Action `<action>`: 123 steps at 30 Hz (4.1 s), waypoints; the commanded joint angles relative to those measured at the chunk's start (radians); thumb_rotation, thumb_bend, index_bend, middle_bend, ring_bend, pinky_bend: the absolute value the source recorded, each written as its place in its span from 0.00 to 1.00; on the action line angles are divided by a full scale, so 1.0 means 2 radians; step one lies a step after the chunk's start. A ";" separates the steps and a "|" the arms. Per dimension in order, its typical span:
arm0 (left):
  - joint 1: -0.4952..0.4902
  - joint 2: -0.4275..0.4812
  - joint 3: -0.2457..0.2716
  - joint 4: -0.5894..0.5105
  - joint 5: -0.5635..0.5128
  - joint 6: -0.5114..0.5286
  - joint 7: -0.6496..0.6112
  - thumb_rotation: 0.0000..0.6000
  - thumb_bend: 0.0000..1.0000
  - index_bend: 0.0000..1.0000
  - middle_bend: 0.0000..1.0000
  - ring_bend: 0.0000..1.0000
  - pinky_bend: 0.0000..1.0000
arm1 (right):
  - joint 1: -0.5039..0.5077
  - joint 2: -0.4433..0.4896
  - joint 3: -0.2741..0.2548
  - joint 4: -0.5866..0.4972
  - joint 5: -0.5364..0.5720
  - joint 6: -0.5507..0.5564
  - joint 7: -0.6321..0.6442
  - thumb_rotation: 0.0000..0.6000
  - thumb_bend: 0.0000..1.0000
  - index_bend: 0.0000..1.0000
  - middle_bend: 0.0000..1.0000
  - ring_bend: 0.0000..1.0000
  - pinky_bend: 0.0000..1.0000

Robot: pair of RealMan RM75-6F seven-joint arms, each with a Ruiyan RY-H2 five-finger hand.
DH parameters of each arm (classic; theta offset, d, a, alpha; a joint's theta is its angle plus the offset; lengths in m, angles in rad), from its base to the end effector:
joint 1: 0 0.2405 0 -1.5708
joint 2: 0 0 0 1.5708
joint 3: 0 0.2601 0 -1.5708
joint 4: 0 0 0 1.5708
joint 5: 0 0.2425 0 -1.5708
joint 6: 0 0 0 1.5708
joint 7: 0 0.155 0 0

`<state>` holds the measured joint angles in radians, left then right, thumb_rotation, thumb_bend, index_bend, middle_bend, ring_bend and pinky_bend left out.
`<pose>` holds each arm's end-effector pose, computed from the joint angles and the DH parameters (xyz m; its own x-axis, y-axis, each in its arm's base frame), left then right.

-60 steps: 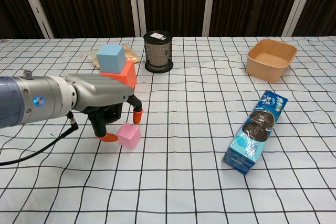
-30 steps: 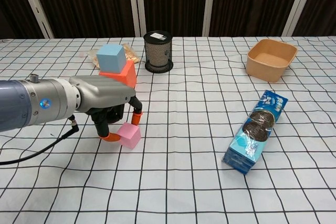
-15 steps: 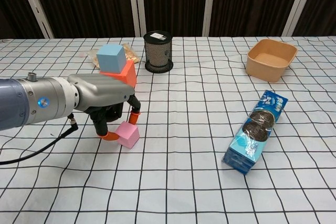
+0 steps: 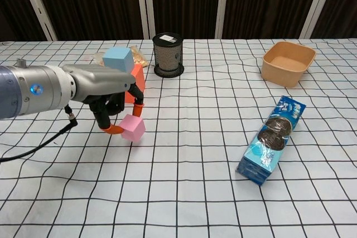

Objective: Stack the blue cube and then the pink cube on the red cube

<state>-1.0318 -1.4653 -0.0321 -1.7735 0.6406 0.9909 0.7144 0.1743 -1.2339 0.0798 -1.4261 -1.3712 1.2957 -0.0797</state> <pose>-0.0935 0.3286 -0.0654 0.6457 0.3854 0.6591 0.7519 -0.4713 -0.4610 -0.3642 -0.2346 0.0998 0.5007 -0.1199 0.8573 -0.8599 0.0448 0.5085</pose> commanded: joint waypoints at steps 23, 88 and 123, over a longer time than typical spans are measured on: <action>-0.123 0.127 -0.100 -0.095 -0.224 0.067 0.111 1.00 0.41 0.46 0.86 0.65 0.64 | -0.001 0.001 0.001 0.000 0.002 0.002 0.003 1.00 0.11 0.02 0.00 0.00 0.09; -0.132 0.115 -0.061 0.094 -0.281 -0.075 0.012 1.00 0.42 0.46 0.86 0.66 0.63 | 0.006 -0.014 0.008 0.016 0.037 -0.021 -0.027 1.00 0.11 0.02 0.00 0.00 0.09; -0.144 0.097 -0.058 0.108 -0.323 -0.065 0.018 1.00 0.42 0.46 0.86 0.66 0.63 | 0.006 -0.012 0.007 0.014 0.034 -0.020 -0.024 1.00 0.11 0.02 0.00 0.00 0.09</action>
<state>-1.3209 -1.2709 -0.1483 -1.5578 -0.0058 0.8620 0.7518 0.1869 -1.2586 0.0939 -1.3971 -1.3032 1.2562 -0.1287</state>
